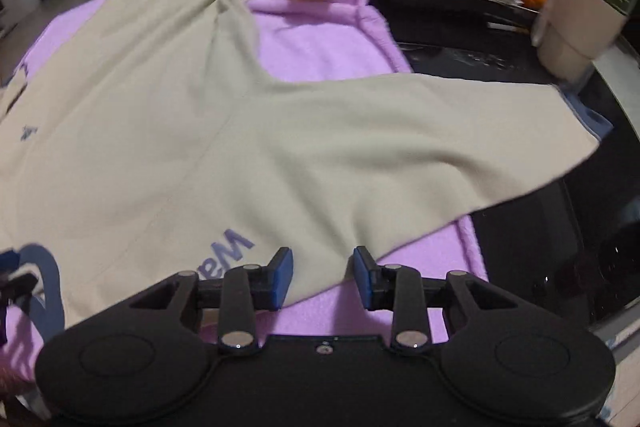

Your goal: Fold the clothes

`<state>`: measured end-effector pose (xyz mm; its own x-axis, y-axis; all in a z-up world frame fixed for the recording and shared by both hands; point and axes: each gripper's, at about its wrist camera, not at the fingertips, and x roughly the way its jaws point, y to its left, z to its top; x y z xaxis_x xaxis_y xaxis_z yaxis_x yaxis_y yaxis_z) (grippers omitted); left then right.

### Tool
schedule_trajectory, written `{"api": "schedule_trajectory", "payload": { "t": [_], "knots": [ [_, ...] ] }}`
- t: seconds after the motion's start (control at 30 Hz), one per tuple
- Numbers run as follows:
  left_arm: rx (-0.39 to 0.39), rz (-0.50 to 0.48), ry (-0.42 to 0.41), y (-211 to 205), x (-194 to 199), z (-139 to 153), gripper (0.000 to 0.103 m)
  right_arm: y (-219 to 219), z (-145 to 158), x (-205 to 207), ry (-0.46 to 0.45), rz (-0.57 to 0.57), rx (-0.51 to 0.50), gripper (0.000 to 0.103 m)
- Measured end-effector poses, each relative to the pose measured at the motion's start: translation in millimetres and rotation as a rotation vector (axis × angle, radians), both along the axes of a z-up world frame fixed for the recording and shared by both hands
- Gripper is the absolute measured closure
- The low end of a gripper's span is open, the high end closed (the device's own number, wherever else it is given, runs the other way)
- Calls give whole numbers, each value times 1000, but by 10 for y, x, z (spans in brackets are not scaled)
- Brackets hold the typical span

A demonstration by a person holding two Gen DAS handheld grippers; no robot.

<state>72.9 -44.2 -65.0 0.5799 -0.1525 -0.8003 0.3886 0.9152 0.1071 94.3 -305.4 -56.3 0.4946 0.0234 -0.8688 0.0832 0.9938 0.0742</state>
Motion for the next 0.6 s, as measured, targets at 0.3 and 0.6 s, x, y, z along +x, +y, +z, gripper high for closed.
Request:
{"api": "schedule_trajectory", "payload": {
  "t": [0.3,0.6],
  "knots": [
    [-160,342,-162,1254,310,928,62,306,799,299,-323,107,334,65],
    [-606,751,-23,2673,1450,642,56,973,1278,836,-624,300,435,38]
  ]
}}
